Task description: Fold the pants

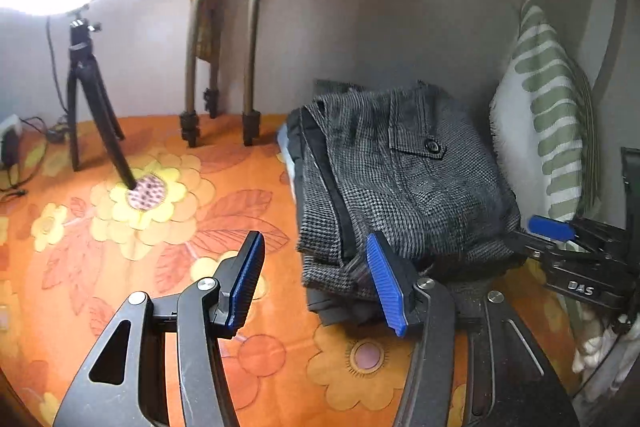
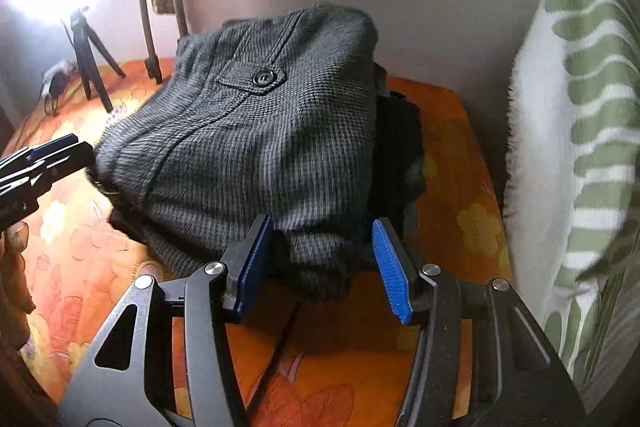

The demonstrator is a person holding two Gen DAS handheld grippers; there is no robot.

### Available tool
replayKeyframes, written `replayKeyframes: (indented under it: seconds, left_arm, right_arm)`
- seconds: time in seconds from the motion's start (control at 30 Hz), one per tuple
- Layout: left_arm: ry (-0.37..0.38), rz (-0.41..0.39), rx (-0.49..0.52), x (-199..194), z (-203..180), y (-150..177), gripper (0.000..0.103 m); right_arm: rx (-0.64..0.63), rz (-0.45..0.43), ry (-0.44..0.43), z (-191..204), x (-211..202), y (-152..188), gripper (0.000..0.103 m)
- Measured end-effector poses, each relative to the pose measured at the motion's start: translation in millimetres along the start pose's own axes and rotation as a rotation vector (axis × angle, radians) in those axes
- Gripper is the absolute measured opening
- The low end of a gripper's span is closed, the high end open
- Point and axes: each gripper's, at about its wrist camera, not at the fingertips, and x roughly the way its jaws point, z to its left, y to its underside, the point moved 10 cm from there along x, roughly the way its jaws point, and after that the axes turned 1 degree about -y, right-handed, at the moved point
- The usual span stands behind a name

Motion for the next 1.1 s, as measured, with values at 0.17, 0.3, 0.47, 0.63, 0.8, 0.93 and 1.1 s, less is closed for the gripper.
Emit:
replayKeyframes:
  seconds: [0.17,0.3,0.47,0.63,0.8,0.93,1.1]
  left_arm:
    - [0.012,-0.014,0.031,-31.3,1.9,5.5,0.053]
    - [0.040,-0.017,0.044,-59.0,0.5,12.3,0.053]
    - [0.074,-0.032,0.075,-98.5,-5.0,21.7,0.053]
    - [0.098,-0.049,0.104,-128.8,-9.1,32.5,0.060]
    - [0.108,-0.065,0.130,-150.3,-10.6,41.9,0.061]
    - [0.121,-0.068,0.134,-163.3,-9.5,49.2,0.061]
    - [0.135,-0.072,0.152,-177.6,-9.9,60.0,0.062]
  right_arm:
    - [0.080,-0.059,0.010,3.3,-38.5,9.8,0.053]
    - [0.156,-0.115,-0.017,8.7,-73.3,15.7,0.053]
    - [0.174,-0.173,0.022,20.6,-113.3,22.4,0.057]
    - [0.164,-0.222,0.063,42.1,-147.9,31.3,0.064]
    - [0.158,-0.263,0.110,63.3,-168.4,42.0,0.073]
    - [0.143,-0.276,0.127,79.1,-175.8,48.6,0.075]
    - [0.149,-0.276,0.122,92.7,-180.1,59.1,0.076]
